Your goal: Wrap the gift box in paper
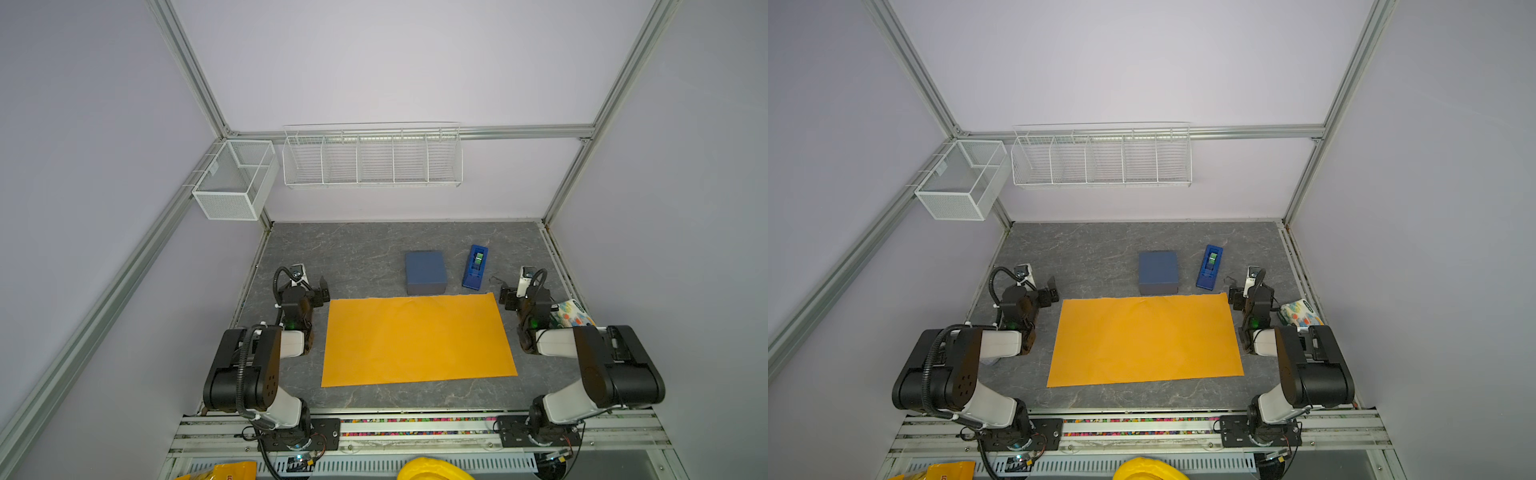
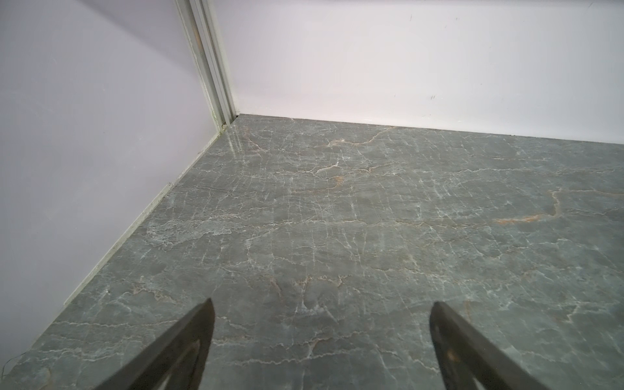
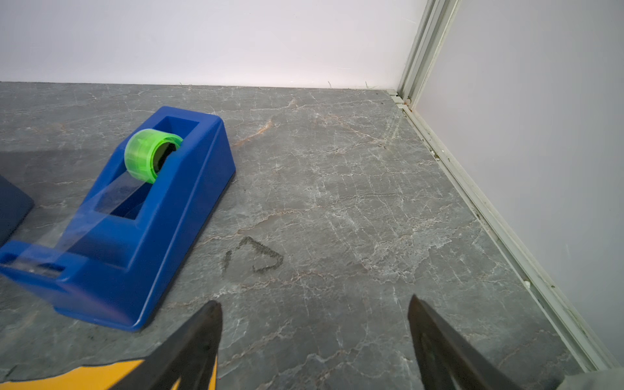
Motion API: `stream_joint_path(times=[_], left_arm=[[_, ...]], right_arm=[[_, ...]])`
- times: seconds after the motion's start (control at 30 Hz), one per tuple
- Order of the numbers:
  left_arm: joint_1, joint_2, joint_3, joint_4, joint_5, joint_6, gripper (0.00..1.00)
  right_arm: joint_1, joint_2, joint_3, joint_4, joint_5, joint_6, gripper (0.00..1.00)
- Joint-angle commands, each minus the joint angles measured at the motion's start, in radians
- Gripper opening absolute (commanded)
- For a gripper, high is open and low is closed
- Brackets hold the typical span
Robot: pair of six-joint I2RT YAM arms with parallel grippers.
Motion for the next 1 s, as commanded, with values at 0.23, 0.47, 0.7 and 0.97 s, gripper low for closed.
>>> stream_joint_path(times=[0.23, 0.47, 0.7, 0.97], left_arm=[[0.006, 0.008, -0.002, 0.019, -0.022, -0.014, 0.99], [0.001, -0.130, -0.036, -0.025, -0.090, -0.030, 0.99], [-0.026, -0.329, 0.148, -0.545, -0.077, -0.199, 0.98], [-0.211, -0.325, 0.314, -0.783, 0.097, -0.446, 0.94]], right_arm=[[0.004, -0.002, -0.013, 0.033, 0.008, -0.010, 0.89], [0.049, -0.116, 0.087, -0.226, 0.067, -0.045, 0.89], [0.141, -0.231, 0.365, -0.725, -0.026, 0.029, 0.89], [0.213, -0.079, 0.689, -1.052, -0.396, 0.324, 1.00]])
